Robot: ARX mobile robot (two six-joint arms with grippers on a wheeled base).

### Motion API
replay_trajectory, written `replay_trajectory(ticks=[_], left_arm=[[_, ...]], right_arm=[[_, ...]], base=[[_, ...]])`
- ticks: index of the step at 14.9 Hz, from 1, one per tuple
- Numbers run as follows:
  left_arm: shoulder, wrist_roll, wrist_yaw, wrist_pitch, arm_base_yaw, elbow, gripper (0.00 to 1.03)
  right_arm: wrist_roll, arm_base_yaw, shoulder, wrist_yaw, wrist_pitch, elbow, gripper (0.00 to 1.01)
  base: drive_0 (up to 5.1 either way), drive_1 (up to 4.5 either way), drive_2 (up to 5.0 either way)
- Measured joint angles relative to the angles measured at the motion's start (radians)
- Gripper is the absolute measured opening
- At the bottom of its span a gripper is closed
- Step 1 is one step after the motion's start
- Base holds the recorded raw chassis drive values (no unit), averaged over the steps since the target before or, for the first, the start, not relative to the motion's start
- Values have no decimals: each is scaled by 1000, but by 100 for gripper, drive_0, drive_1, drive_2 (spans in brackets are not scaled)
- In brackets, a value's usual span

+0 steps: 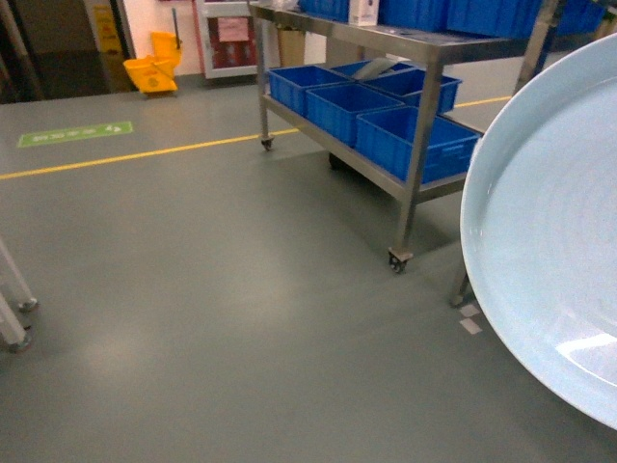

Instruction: Place blue tray on left shelf second layer neatly

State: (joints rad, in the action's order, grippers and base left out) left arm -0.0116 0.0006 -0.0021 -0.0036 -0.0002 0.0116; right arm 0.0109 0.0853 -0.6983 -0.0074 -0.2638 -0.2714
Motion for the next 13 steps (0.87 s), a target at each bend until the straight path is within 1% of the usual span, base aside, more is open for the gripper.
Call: replay_trajectory(ticks=[7,9,10,12,13], left_arm=[[0,0,0,1,-1,0,98],[0,0,3,-2,-1,0,98],[0,0,6,5,0,0,98],[0,0,2,-2,0,0,98],[0,0,2,-2,0,0,98]], right_arm=[[0,0,0,0,-3,0,2],[0,0,0,0,2,0,2],[0,-2,0,10,0,0,2],[0,0,0,-3,0,0,2],[0,0,0,0,2,0,2]], base=[[312,-376,-376],[-165,-165,-165],[-168,-168,-168],[-167,-167,-167],[-175,236,-585]])
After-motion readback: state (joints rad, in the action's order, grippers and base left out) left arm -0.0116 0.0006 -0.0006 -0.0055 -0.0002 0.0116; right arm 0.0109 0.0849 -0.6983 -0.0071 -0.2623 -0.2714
